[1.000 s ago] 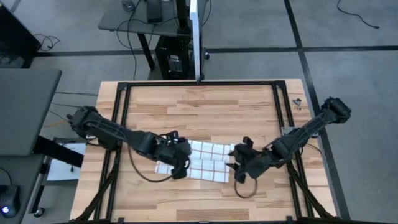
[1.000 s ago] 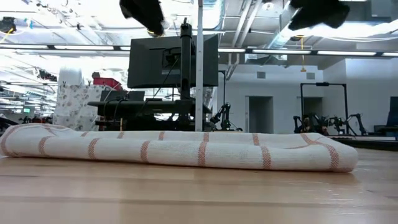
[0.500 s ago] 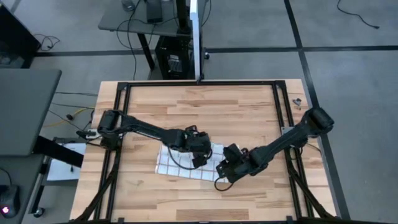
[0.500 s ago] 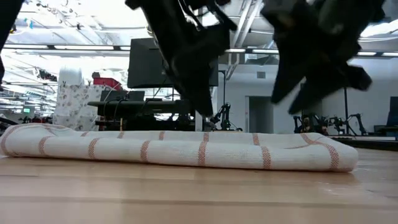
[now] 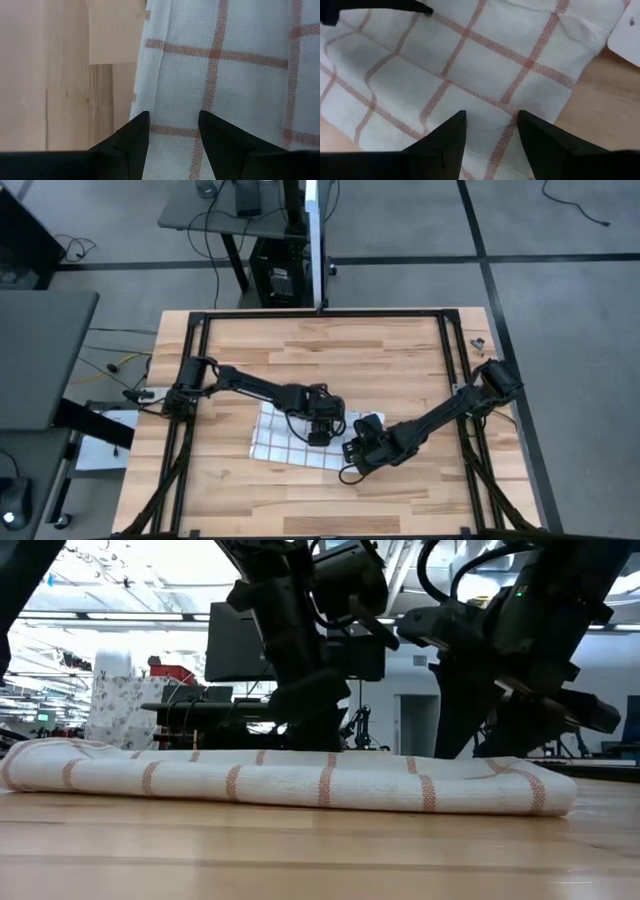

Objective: Roll towel
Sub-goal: Roll the white towel

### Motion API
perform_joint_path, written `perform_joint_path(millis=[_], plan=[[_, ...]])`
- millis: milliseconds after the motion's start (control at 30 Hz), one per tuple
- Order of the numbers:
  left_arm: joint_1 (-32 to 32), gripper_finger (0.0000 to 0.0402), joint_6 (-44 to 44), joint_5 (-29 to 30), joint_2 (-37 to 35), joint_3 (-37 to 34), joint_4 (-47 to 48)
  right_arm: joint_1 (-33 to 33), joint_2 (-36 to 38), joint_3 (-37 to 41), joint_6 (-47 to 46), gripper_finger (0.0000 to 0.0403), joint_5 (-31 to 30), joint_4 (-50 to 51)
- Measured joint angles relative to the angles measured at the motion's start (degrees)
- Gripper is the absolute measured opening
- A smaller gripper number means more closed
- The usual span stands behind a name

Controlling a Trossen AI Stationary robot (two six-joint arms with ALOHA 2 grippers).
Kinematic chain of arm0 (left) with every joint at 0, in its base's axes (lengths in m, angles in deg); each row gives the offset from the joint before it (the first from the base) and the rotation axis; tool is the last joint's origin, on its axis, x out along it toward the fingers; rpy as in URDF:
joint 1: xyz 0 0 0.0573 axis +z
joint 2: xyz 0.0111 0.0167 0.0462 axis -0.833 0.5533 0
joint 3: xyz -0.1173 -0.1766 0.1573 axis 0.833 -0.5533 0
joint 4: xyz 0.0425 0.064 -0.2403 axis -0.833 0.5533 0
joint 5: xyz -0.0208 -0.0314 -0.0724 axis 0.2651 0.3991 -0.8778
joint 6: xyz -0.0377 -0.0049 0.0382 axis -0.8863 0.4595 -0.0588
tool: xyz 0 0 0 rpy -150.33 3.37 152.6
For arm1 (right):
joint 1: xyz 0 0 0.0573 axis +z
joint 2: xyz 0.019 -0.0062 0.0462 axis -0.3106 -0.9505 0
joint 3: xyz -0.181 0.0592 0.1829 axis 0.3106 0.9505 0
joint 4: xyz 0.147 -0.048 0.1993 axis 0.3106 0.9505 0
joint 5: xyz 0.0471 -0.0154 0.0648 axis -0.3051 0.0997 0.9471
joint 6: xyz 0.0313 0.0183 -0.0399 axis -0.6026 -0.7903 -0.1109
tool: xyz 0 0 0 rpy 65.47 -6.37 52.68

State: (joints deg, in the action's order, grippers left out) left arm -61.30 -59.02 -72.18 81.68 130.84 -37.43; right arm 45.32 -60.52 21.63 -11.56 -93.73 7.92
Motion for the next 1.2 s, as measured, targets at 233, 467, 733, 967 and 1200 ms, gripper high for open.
perform_joint_path(millis=[233, 467, 733, 967, 1200], plan=[[1.6, 0.0155, -0.4, 0.2, 0.0, 0.0, -0.5, -1.2, 0.5, 0.0, -4.0, 0.0171, 0.0, 0.2], [1.6, 0.0155, 0.5, -0.1, 0.0, 0.0, -0.6, -2.6, 0.1, 0.0, -6.0, 0.0171, -0.1, 0.3], [1.6, 0.0155, 1.7, -7.1, -3.2, 0.5, 0.8, -2.5, 0.0, 0.0, -5.4, 0.0171, -0.1, 0.6], [1.6, 0.0155, 3.0, -7.7, -2.5, 0.5, -1.0, -2.5, 0.0, 0.0, -5.3, 0.0171, -0.1, 0.4], [1.7, 0.0155, 1.1, -7.0, 0.9, 0.4, -3.6, -2.5, 0.0, 0.0, -4.7, 0.0171, -0.1, 0.5]])
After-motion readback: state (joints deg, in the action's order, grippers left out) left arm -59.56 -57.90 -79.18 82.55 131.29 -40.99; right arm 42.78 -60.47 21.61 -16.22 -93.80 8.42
